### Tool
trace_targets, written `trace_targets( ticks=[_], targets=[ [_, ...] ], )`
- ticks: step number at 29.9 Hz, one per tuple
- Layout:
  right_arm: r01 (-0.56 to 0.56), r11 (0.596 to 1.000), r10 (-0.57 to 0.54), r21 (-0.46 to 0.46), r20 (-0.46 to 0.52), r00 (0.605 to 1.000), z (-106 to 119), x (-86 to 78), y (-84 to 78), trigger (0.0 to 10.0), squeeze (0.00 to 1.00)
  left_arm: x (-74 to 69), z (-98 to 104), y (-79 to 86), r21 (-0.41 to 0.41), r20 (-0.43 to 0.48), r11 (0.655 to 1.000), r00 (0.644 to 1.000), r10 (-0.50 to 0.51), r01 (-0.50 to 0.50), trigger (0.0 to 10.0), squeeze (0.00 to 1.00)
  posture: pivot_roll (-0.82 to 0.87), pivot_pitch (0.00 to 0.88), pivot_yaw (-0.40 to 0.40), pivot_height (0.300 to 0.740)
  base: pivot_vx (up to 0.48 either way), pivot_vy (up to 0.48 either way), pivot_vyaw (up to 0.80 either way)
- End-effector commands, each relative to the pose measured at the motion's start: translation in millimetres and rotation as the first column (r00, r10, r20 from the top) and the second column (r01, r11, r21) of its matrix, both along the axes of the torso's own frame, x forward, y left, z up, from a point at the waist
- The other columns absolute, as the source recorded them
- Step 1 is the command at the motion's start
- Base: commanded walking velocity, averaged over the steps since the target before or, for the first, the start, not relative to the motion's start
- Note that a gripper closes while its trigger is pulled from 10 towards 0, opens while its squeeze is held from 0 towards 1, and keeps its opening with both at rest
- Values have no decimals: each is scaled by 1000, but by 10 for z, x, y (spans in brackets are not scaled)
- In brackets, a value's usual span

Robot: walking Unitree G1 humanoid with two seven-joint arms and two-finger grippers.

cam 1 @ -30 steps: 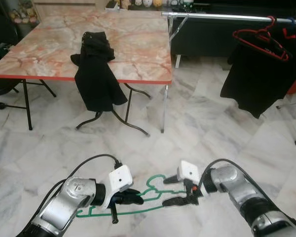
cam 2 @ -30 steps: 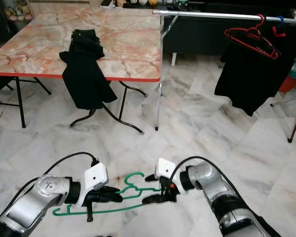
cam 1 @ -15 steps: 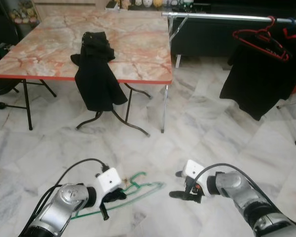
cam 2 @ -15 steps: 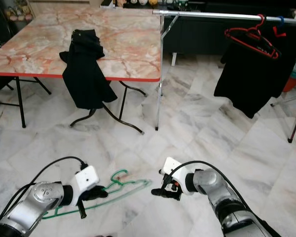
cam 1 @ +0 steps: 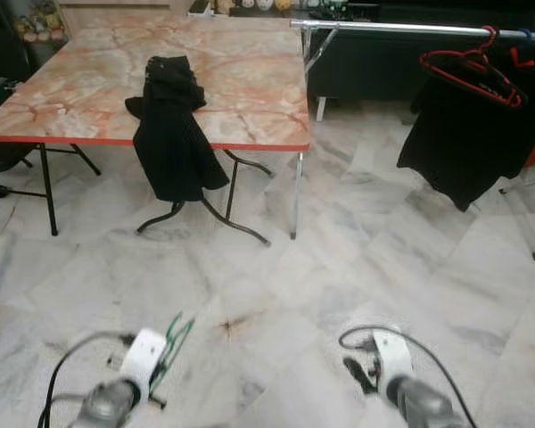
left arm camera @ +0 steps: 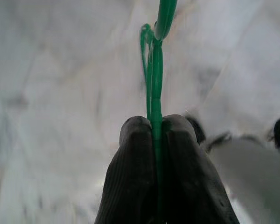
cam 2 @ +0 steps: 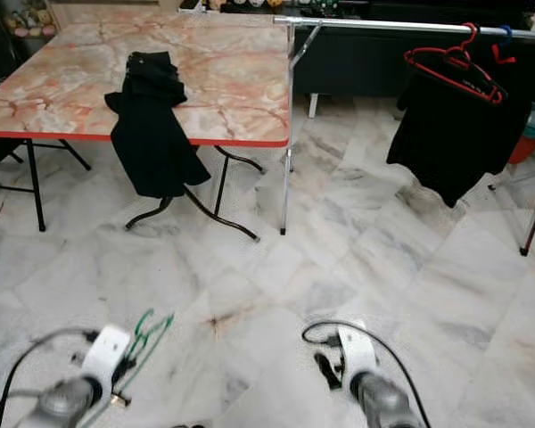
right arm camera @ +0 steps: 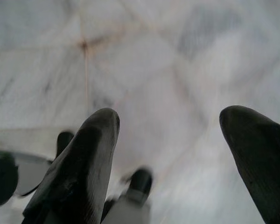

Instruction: Hang hanger

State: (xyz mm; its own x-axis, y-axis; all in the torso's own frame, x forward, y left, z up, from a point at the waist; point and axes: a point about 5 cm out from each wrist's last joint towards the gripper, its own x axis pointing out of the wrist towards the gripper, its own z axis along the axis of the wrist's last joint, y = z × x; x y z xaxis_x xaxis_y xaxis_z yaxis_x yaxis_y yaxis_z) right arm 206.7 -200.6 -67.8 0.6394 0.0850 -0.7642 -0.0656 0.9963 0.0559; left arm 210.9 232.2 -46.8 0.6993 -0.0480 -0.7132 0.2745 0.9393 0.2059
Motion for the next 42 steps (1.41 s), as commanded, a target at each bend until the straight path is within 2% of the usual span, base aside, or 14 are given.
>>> trace_targets(
  ticks=[1,5,6,8,11,17,20,25,30,42],
  targets=[
    [92,996,-91,14,-34,995,-60,-105,-31,10000,0,-126,-77,122,8,-10,993,993,115,-114,10000,0,91,108,-16,740,0,0,0],
    [131,991,-130,28,-43,991,-102,-181,-8,10000,0,-312,-192,211,-26,-52,947,946,320,-321,10000,0,88,99,-12,740,0,0,0],
    [176,984,-174,39,-39,984,-112,-202,-8,10000,0,-375,-229,221,-38,-73,928,927,368,-371,10000,0,66,92,-7,740,0,0,0],
    [193,980,-191,44,-39,981,-117,-213,-9,10000,0,-410,-259,195,-54,-93,917,916,389,-395,10000,0,63,90,-6,740,0,0,0],
    [160,986,-159,36,-44,986,-121,-223,-8,10000,0,-402,-272,154,-39,-96,924,922,375,-379,10000,0,67,91,-4,740,0,0,0],
    [185,983,-184,19,-54,981,-140,-253,2,10000,0,-316,-281,-1,-72,-93,925,926,366,-373,10000,0,60,83,-15,740,0,0,0],
    [163,986,-161,27,-50,986,-140,-233,65,10000,0,-328,-304,-57,-75,-106,931,931,350,-358,10000,0,48,73,-13,740,0,0,0],
    [141,989,-139,33,-53,989,-149,-234,128,10000,0,-379,-329,-48,-55,-124,934,930,346,-354,10000,0,42,64,-4,740,0,-49,0],
    [136,991,-134,19,-60,989,-140,-220,89,10000,0,-387,-328,-31,-62,-120,928,926,358,-367,10000,0,47,48,-8,740,0,-275,0],
    [130,991,-129,19,-65,990,-146,-223,116,10000,0,-393,-337,-58,-64,-126,935,932,340,-349,10000,0,48,20,-10,740,0,-333,0]
  ],
)
